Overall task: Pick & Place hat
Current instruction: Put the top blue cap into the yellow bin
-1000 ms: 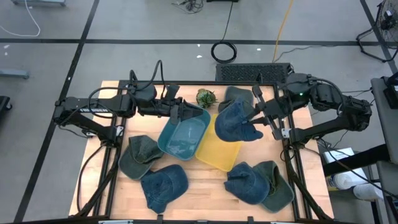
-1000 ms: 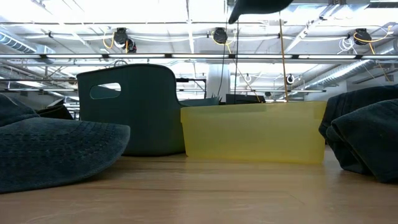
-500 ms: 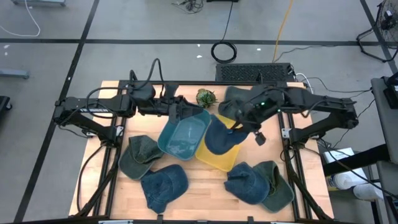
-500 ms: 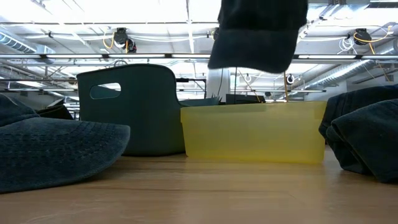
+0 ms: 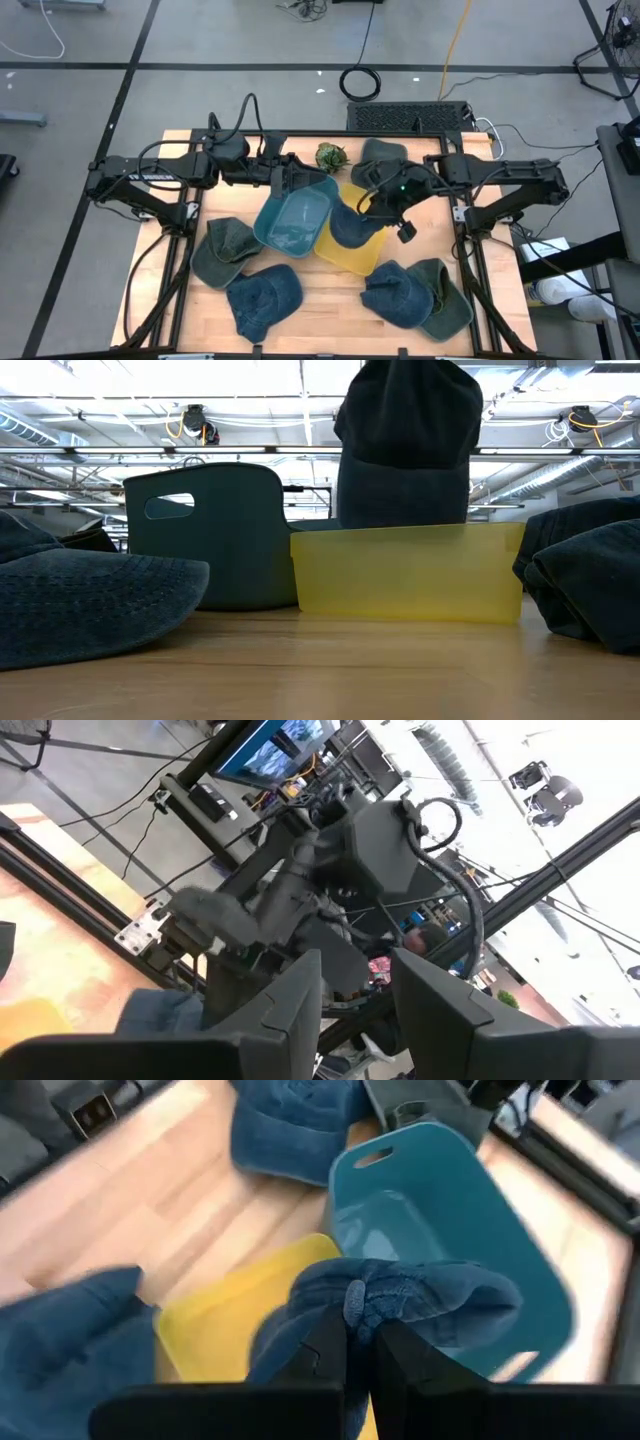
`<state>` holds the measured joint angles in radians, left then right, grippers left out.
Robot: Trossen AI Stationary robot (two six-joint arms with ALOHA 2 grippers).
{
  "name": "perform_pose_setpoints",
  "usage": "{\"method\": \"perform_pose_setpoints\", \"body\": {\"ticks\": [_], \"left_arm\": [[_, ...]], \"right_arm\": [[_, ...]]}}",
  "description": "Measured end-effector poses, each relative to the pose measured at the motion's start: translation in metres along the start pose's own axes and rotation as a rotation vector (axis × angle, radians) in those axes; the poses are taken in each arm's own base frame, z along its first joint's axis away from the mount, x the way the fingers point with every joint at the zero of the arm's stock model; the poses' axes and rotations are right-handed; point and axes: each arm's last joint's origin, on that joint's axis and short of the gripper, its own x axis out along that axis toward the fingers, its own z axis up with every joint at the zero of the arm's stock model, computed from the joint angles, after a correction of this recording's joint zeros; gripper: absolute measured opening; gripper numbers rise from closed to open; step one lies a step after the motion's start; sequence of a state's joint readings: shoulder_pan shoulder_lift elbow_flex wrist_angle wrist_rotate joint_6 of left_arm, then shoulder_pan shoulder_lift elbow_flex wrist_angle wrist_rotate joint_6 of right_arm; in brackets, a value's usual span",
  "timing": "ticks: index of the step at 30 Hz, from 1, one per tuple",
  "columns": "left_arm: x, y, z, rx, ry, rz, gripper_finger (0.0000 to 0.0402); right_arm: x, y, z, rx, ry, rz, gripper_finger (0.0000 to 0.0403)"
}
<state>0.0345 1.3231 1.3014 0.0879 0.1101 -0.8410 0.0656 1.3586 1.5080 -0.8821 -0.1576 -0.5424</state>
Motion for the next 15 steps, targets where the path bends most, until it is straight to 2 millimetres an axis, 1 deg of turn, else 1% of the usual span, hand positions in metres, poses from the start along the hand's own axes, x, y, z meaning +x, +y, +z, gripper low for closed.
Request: {"method": "perform_pose_setpoints", "body": {"ticks": [3,10,15], "left_arm": [[0.0,0.0,0.0,0.0,0.0,0.0,0.0129],[0.0,-0.001,-0.001,-0.003,0.023,-0.02,0.0129],[0.0,-0.001,-0.001,-0.017,0.036,-0.031,0.0129]], "right_arm": [[0.009,0.006,-0.003,0.062,0.005,0.017,0.0004],[0.034,0.019,-0.01,0.115,-0.009,0.039,0.0004],[0.05,0.025,-0.024,0.126,0.034,0.042,0.0004]]}}
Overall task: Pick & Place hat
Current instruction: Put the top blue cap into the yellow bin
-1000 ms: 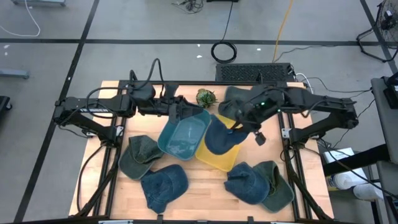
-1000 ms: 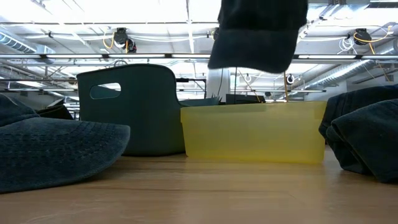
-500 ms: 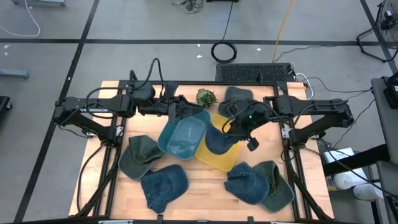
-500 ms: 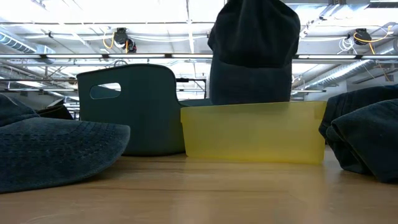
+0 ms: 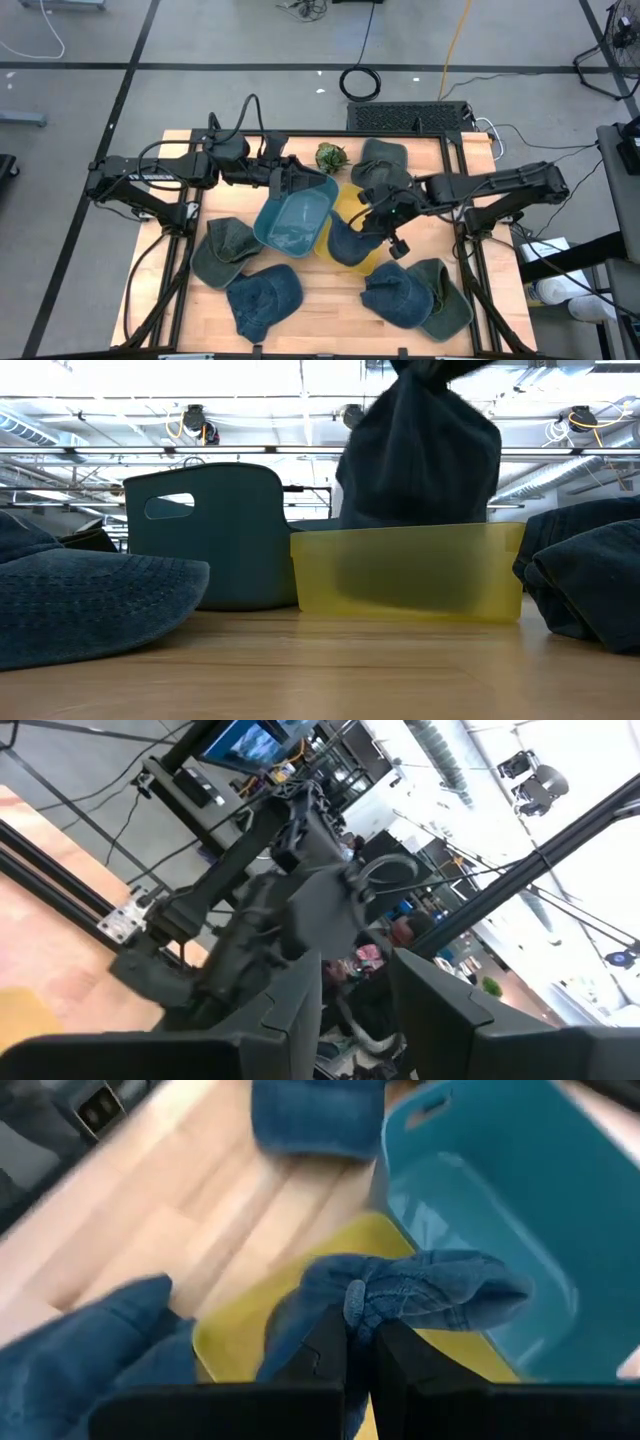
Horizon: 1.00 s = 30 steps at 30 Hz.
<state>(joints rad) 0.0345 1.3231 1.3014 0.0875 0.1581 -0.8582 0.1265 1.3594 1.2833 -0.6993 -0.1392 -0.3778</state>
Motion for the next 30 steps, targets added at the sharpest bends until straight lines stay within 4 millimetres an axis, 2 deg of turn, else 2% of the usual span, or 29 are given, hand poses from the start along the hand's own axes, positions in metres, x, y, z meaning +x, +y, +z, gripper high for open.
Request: {"method": "perform_pose_setpoints", "body": {"ticks": [10,17,30], "left_arm": [[0.0,0.0,0.0,-0.021,0.002,-0.001,0.0129],[0.0,0.0,0.0,-0.04,0.001,0.0,0.0129],[0.0,0.0,0.0,-0.04,-0.001,0.002,0.0129]], "right_arm": [[0.039,0.001,-0.043,0.012,0.062,-0.039,0.0004],[0.059,-0.004,-0.079,0.035,0.131,-0.151,0.0004],[0.066,-0.017,-0.104,0.028,0.175,-0.26,0.0003]]}}
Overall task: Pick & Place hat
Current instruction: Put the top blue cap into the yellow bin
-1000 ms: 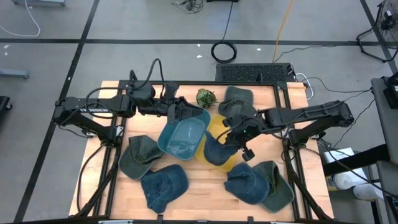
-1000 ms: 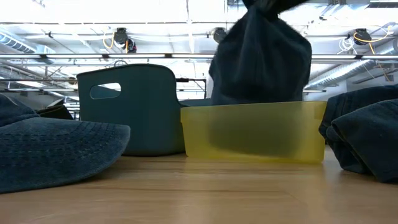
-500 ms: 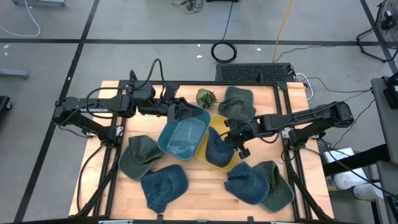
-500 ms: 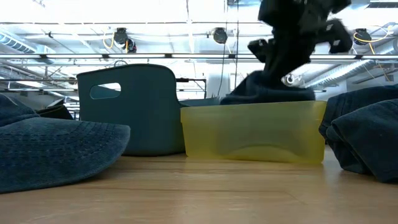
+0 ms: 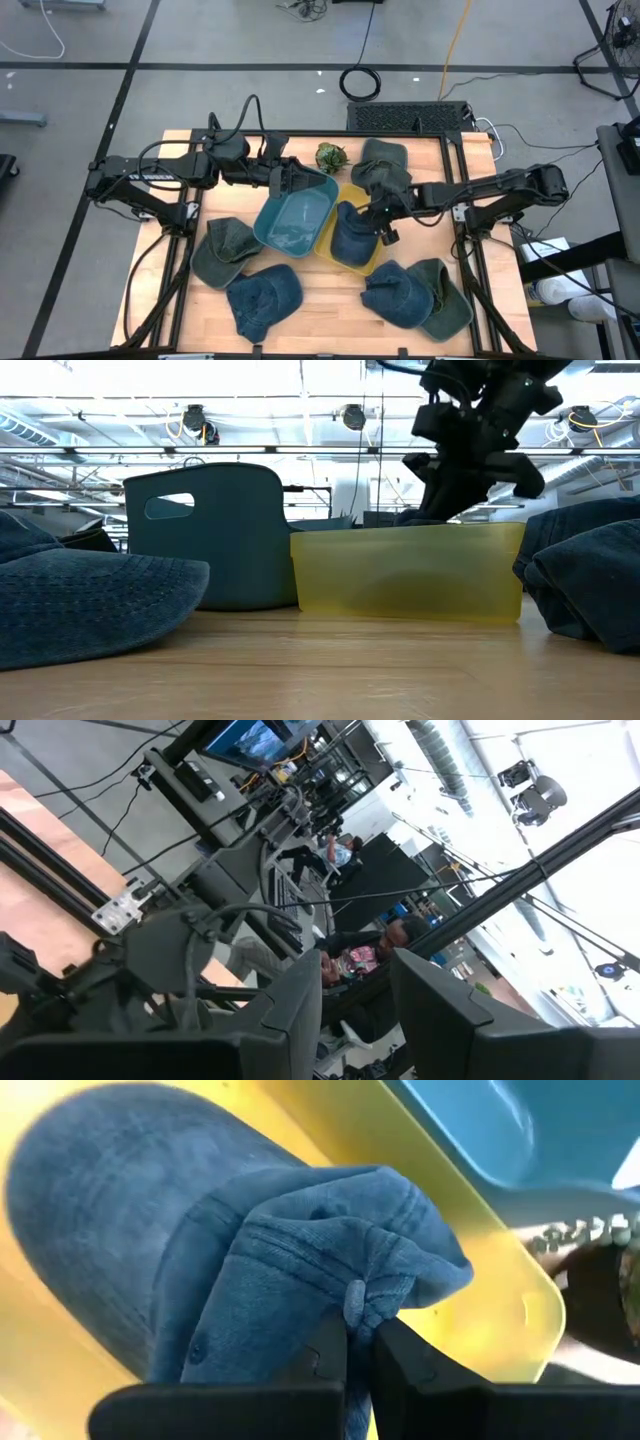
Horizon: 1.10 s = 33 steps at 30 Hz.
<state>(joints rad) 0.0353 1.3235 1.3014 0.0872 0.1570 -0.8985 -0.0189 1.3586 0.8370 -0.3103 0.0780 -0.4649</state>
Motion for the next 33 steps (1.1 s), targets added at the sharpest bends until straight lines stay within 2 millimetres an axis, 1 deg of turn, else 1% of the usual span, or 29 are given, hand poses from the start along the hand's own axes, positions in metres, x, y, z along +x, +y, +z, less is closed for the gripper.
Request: {"method": "perform_pose_setpoints", "body": {"ticks": [4,7,12,14,17,22,26,29,33], "left_arm": [[0.0,0.0,0.0,0.0,0.0,0.0,0.0129],[0.0,0.0,0.0,0.0,0.0,0.0,0.0129],[0.0,0.0,0.0,0.001,0.0,0.0,0.0129],[0.0,0.0,0.0,0.001,0.0,0.0,0.0129],[0.0,0.0,0.0,0.001,0.0,0.001,0.0129],[0.0,0.0,0.0,0.001,0.004,-0.001,0.0129],[0.0,0.0,0.0,0.001,0.007,-0.001,0.0129],[0.0,0.0,0.0,0.001,0.008,-0.002,0.0129],[0.0,0.001,0.0,0.003,0.007,-0.001,0.0129]], "right_arm": [[0.005,0.0,-0.012,0.01,0.028,0.0,0.0003],[0.012,0.003,-0.02,-0.002,0.006,-0.013,0.0005],[0.021,0.01,-0.032,0.013,-0.052,-0.043,0.003],[0.021,0.01,-0.032,0.037,-0.071,-0.052,0.0051],[0.015,0.008,-0.029,0.117,-0.108,-0.065,0.0091],[-0.001,0.005,-0.025,0.253,-0.173,-0.08,0.0174],[-0.015,0.004,-0.024,0.304,-0.217,-0.067,0.0234],[-0.024,0.003,-0.021,0.325,-0.265,-0.053,0.0267],[-0.034,0.001,-0.021,0.359,-0.293,-0.087,0.0295]]}}
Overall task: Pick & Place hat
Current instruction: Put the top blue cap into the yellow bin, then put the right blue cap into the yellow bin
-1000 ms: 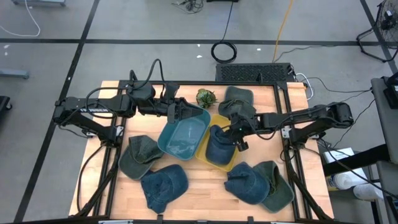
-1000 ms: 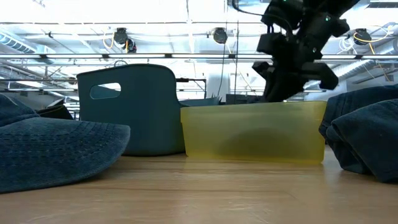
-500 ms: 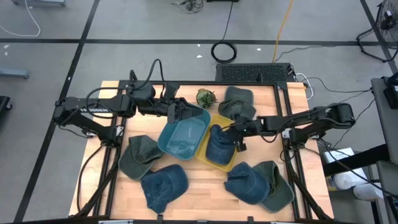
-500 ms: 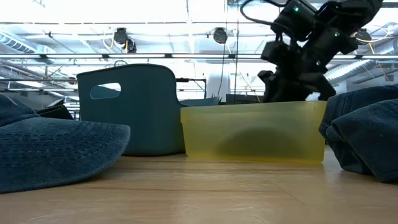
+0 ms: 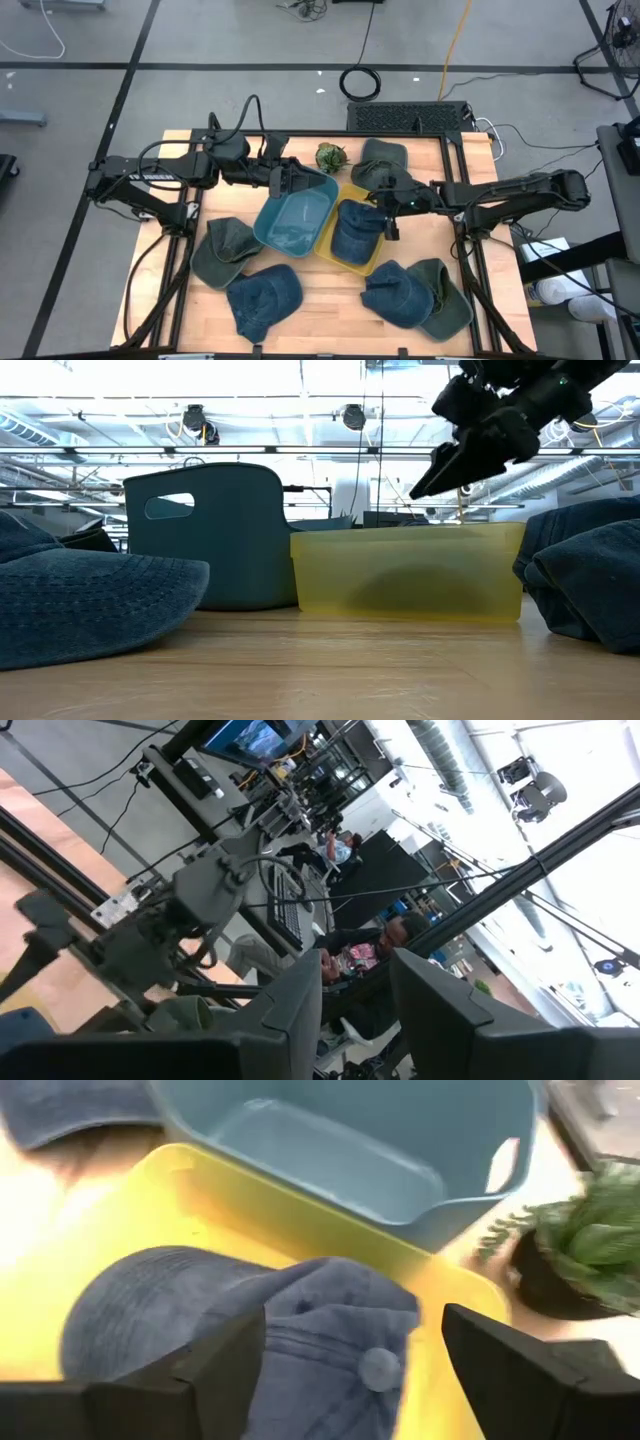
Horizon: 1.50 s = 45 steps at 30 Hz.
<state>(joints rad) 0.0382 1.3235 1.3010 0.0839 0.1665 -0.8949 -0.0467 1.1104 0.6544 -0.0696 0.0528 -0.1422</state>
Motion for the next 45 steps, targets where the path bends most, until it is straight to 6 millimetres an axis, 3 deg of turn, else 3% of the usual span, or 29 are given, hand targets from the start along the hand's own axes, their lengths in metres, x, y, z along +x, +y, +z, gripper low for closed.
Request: {"method": "perform_pose_setpoints", "body": {"ticks": [12,23,34,45], "left_arm": [[0.0,0.0,0.001,0.01,-0.003,0.0,0.0129],[0.0,0.001,0.002,0.011,-0.018,0.011,0.0129],[0.0,0.001,0.002,0.007,-0.018,0.011,0.0129],[0.0,0.001,0.001,0.054,0.024,-0.015,0.0129]], "right_arm": [[-0.018,-0.001,0.008,0.107,-0.083,-0.005,0.0305],[-0.019,-0.002,0.014,0.108,-0.152,-0.01,0.0304],[-0.037,0.0,0.034,0.199,-0.354,0.018,0.0304],[-0.077,-0.004,0.096,0.259,-0.374,0.056,0.0304]]}}
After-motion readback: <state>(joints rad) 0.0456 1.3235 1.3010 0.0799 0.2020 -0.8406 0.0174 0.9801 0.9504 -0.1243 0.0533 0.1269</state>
